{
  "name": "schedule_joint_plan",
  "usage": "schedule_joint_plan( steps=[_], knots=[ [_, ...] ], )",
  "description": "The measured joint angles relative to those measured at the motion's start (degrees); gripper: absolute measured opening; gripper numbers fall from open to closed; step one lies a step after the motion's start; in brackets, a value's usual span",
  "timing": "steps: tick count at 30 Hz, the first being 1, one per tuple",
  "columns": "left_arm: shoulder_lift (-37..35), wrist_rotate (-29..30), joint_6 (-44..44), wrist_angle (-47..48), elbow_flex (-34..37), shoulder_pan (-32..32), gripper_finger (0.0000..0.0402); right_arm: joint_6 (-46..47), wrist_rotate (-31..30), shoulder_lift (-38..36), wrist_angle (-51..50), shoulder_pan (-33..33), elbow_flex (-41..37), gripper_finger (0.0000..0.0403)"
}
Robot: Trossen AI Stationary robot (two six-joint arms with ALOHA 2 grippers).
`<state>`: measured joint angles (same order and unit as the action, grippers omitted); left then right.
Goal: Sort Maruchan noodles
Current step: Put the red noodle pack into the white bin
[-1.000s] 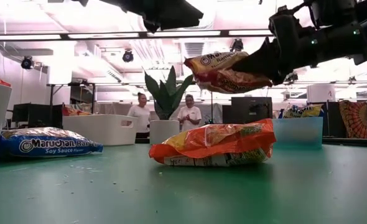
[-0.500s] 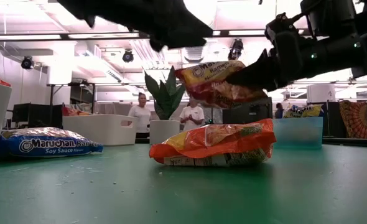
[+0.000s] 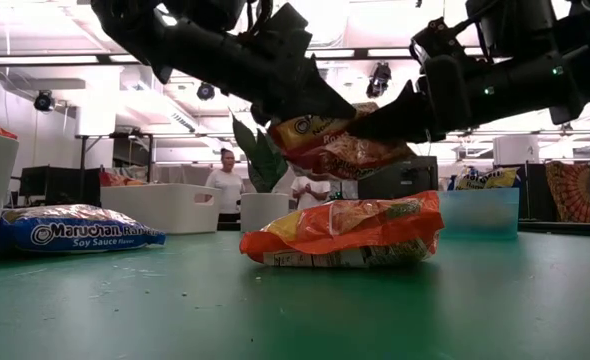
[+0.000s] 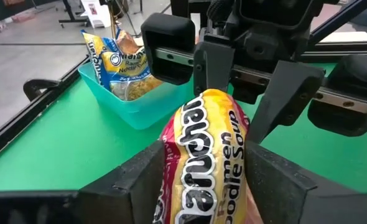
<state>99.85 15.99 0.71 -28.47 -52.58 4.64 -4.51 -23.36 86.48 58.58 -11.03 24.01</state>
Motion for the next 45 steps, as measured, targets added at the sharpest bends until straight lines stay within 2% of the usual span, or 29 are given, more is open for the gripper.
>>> schedule_joint_plan(
  steps=[17,29,38,45],
  knots=[
    [-0.2,-0.1,-0.2,0.5,0.0,0.0,0.0045,1.1,-0.3,-0.1,-1.5,0.0,0.2,0.0078],
    [-0.2,0.0,-0.7,0.9,0.0,0.1,0.0037,1.1,-0.5,-0.1,-5.3,0.0,1.9,0.0081],
    [-0.1,-0.4,-0.8,2.2,0.0,0.1,0.0037,1.2,-0.3,-0.2,-9.0,0.0,2.8,0.0062],
    [-0.1,0.1,-0.8,2.6,0.0,0.1,0.0037,4.2,-0.5,-0.2,-9.5,0.0,3.5,0.0108]
  ],
)
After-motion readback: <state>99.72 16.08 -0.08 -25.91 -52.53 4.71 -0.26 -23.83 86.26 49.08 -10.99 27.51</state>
